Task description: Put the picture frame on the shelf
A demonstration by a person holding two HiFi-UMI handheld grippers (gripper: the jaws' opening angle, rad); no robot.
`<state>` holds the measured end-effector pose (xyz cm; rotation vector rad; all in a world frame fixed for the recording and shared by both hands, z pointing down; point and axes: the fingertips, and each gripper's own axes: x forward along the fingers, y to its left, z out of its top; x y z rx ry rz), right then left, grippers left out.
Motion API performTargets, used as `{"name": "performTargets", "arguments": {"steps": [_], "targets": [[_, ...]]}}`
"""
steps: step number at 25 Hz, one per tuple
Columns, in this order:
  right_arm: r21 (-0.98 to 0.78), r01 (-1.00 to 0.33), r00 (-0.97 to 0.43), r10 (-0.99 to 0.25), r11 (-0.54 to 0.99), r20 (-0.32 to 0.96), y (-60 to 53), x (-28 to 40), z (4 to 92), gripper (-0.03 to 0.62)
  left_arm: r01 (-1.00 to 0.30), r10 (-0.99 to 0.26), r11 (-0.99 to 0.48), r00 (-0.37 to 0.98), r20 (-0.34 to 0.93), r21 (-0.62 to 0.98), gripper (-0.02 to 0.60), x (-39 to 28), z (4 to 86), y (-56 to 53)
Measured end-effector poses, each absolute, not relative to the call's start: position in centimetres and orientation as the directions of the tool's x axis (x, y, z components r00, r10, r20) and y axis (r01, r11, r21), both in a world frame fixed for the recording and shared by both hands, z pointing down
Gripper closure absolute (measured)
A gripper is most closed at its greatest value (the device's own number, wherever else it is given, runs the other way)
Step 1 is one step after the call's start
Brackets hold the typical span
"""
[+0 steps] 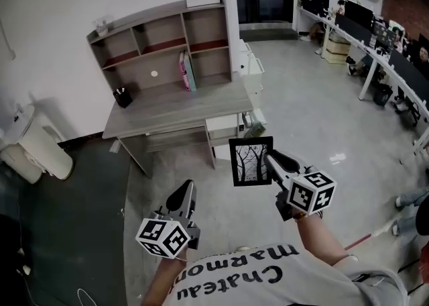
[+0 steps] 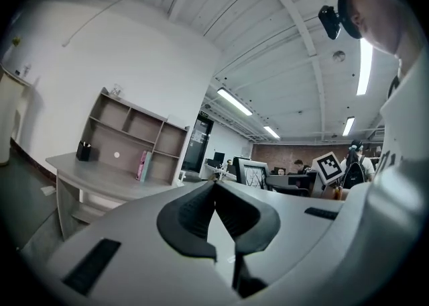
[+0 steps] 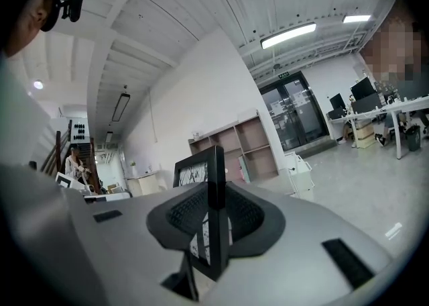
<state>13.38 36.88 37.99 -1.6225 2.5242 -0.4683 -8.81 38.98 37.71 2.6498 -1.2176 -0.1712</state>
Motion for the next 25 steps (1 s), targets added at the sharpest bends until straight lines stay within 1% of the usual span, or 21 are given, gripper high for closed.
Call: {"name": "performTargets", "arguments": {"steps": [4, 8, 11, 14, 17, 20, 25], "targets": [[-0.276, -0.874, -0.429, -0.902, 0.401, 0.049, 33.0, 15.4, 36.1, 0.505, -0.745, -0.774, -0.624, 0.631, -0.058, 0.235, 0.565, -7.2, 36.2, 34.9], [-0.251, -0.876, -0.427, -0.904, 0.411, 0.012, 31.6, 16.3, 36.3, 0.505, -0.731, -0.767, -0.638, 0.631, -0.117, 0.242, 0.565, -6.7, 36.3, 33.6], [-0.239, -0.881, -0.428, -0.903, 0.407, 0.039, 30.2, 17.7, 36.4, 0.505, -0.722, -0.759, -0.649, 0.637, -0.135, 0.241, 0.565, -5.0, 35.5, 32.4], [-0.243, -0.886, -0.426, -0.899, 0.394, 0.096, 28.7, 18.9, 37.3, 0.506, -0.715, -0.751, -0.654, 0.652, -0.105, 0.246, 0.565, -3.3, 35.9, 31.2], [-0.265, -0.883, -0.432, -0.892, 0.388, 0.134, 28.2, 18.8, 39.2, 0.506, -0.725, -0.759, -0.639, 0.648, -0.060, 0.256, 0.565, -3.2, 37.7, 30.8], [-0.286, -0.877, -0.439, -0.886, 0.386, 0.150, 27.6, 18.7, 40.4, 0.506, -0.732, -0.771, -0.616, 0.636, -0.033, 0.292, 0.565, -3.5, 39.1, 29.9], [-0.303, -0.873, -0.443, -0.881, 0.382, 0.166, 25.6, 18.7, 41.2, 0.506, -0.724, -0.765, -0.622, 0.643, -0.033, 0.300, 0.565, -3.4, 39.4, 28.1]]}}
